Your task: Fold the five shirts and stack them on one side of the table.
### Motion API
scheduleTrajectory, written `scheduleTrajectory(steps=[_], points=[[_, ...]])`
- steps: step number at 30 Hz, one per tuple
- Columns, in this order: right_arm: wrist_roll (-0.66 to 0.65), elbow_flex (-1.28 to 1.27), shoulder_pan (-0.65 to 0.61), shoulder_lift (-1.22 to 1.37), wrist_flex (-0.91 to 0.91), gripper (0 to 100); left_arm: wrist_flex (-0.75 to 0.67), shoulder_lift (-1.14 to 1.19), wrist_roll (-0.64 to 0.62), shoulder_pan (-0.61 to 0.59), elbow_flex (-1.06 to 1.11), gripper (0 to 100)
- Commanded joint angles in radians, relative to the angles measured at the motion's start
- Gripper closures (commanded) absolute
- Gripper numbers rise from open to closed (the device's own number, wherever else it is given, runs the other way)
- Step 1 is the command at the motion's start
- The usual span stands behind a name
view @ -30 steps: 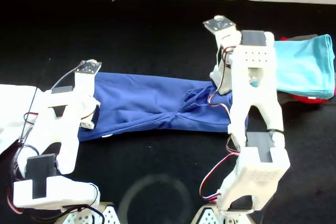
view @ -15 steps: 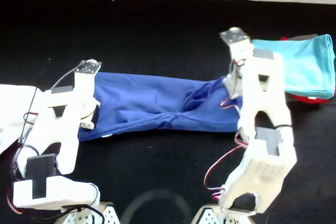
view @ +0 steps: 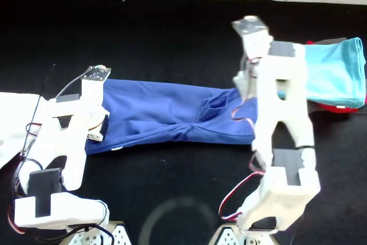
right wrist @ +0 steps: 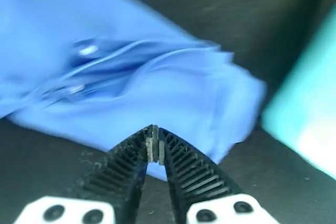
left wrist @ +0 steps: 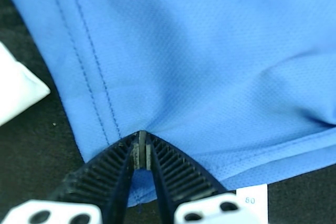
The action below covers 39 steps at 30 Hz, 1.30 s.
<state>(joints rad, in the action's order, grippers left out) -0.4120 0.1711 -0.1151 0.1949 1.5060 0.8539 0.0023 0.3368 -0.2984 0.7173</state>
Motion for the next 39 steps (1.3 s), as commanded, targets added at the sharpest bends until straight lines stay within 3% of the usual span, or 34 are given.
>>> scheduleTrajectory(steps=[1,5,10,19,39], points=[[0.009,-0.001,-0.108,-0.062,0.041,99.3,-0.006,0.008,0.011,-0.028,-0.024,99],[0.011,-0.143,-0.222,-0.062,-0.044,99.3,-0.006,0.008,0.011,-0.028,-0.024,99],[0.086,-0.320,-0.275,-0.062,-0.266,99.3,-0.006,0.008,0.011,-0.028,-0.024,99],[0.138,-0.355,-0.415,-0.047,-0.415,99.3,-0.006,0.008,0.011,-0.028,-0.024,99],[0.143,-0.460,-0.433,-0.053,-0.298,99.3,-0.005,0.002,0.011,-0.027,-0.028,99]])
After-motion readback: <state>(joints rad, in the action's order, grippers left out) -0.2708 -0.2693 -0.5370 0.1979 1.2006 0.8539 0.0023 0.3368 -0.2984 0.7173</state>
